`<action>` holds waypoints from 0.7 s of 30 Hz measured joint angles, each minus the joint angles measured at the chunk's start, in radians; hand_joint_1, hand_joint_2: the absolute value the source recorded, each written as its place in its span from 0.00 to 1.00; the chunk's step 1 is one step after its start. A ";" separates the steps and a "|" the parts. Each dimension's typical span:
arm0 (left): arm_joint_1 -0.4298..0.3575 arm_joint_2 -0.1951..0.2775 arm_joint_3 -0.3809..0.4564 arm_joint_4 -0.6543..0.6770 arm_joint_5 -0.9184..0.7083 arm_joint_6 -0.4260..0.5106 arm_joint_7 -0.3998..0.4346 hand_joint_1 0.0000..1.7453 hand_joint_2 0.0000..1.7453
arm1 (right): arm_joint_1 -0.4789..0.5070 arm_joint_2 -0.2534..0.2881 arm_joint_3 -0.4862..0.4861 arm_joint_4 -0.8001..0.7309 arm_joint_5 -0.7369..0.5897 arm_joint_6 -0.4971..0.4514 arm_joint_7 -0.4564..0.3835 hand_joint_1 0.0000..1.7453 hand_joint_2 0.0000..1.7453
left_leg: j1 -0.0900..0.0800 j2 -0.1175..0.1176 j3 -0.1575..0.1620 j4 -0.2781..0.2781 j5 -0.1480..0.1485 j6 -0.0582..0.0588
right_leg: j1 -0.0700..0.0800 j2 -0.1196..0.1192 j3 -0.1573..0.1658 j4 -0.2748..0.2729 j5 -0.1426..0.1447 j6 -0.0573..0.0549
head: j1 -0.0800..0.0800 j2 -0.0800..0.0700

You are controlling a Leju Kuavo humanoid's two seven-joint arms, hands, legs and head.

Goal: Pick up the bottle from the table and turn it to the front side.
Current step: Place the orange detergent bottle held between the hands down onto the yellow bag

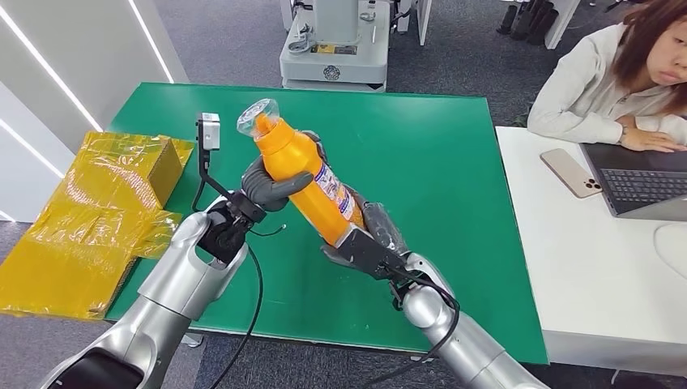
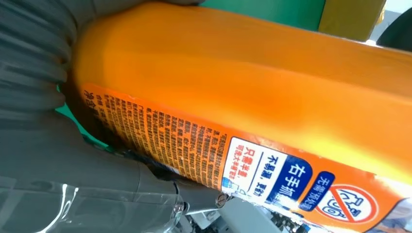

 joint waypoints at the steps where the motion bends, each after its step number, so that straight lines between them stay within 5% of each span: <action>1: 0.000 0.002 -0.005 0.000 0.000 -0.002 -0.004 1.00 1.00 | 0.007 -0.003 -0.001 -0.008 0.000 -0.005 -0.002 0.00 1.00 | 0.000 0.000 0.000 0.000 0.000 0.000 | 0.000 0.000 0.000 0.000 0.000 0.000 | 0.000 0.000; 7: -0.004 0.008 -0.031 -0.012 -0.133 0.022 -0.079 1.00 1.00 | 0.066 -0.030 -0.022 -0.064 -0.011 -0.018 -0.004 0.00 1.00 | 0.000 -0.001 -0.001 0.000 0.000 0.000 | 0.000 -0.001 0.000 0.000 0.000 0.000 | 0.000 0.000; 16: -0.058 0.074 -0.025 0.005 -0.685 0.239 -0.236 1.00 1.00 | 0.203 -0.103 -0.111 -0.217 -0.024 -0.011 -0.017 0.00 1.00 | 0.001 -0.001 -0.001 0.000 0.000 0.000 | 0.000 -0.001 0.000 0.000 0.000 0.000 | 0.000 0.000; 21: -0.100 0.135 -0.004 0.035 -1.121 0.407 -0.324 1.00 1.00 | 0.278 -0.154 -0.152 -0.315 -0.050 0.019 -0.063 0.00 1.00 | 0.001 0.000 -0.001 -0.001 0.000 0.000 | 0.000 0.000 -0.001 0.000 0.000 0.000 | 0.000 0.000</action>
